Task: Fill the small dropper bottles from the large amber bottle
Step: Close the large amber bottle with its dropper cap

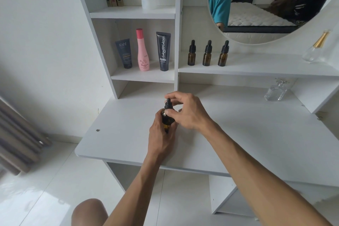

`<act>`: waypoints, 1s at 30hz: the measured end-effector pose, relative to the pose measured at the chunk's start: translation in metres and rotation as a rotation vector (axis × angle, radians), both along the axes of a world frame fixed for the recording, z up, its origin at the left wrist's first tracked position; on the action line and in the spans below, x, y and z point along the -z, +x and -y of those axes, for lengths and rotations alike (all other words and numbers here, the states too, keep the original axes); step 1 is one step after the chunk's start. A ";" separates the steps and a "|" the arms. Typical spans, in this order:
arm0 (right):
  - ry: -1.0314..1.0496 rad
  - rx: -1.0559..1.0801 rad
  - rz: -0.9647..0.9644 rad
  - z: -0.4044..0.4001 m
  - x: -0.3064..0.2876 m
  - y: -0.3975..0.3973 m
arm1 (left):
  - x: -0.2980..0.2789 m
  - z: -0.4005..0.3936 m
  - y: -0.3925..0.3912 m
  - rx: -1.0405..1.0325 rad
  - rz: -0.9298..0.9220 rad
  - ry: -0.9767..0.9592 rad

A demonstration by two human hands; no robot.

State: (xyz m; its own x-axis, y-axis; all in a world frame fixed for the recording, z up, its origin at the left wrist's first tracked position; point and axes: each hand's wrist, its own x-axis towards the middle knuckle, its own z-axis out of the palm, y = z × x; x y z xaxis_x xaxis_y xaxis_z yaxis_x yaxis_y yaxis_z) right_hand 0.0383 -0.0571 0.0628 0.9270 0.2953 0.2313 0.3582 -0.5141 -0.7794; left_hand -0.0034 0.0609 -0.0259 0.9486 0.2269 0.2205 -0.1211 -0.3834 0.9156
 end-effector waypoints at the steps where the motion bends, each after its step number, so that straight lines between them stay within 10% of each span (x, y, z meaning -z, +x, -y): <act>1: 0.004 0.009 0.001 0.000 0.001 0.000 | 0.000 0.000 0.000 0.000 0.002 0.000; 30: 0.048 0.057 0.064 -0.004 0.009 0.003 | -0.001 0.003 -0.001 0.003 -0.002 -0.013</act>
State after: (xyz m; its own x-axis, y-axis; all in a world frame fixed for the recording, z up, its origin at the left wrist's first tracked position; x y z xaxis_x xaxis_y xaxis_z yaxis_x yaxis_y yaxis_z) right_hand 0.0418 -0.0533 0.0542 0.9248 0.2294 0.3034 0.3793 -0.4978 -0.7800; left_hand -0.0039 0.0584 -0.0249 0.9496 0.2270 0.2160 -0.1208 -0.3708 0.9208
